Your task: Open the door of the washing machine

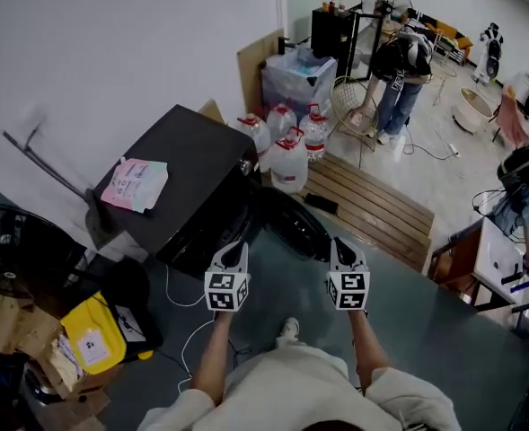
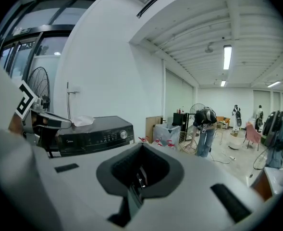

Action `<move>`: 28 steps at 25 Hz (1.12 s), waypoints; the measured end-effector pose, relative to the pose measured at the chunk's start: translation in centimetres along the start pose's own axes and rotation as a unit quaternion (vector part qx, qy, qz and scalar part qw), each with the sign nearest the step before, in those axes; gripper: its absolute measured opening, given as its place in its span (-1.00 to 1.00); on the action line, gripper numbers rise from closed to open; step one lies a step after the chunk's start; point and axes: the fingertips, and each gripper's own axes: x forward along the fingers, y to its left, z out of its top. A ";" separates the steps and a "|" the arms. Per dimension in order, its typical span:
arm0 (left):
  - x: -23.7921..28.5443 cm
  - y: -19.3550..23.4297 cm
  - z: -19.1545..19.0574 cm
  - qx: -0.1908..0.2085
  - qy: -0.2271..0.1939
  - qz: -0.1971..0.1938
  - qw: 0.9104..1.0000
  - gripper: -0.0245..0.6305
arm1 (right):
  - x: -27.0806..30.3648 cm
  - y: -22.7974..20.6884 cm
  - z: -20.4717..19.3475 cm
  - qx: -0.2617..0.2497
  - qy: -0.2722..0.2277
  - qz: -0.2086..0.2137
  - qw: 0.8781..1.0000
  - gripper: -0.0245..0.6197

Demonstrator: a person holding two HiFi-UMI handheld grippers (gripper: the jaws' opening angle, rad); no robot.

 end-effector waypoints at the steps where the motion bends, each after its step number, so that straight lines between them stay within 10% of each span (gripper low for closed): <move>1: -0.3 -0.1 0.2 0.001 -0.002 0.001 1.000 -0.90 | -0.4 -0.1 0.1 0.000 -0.001 0.000 1.000 -0.93; 28: -3.5 -2.0 0.6 0.002 -0.017 0.014 1.000 -0.90 | -4.1 -0.1 -0.3 -0.001 -0.004 0.008 1.000 -0.93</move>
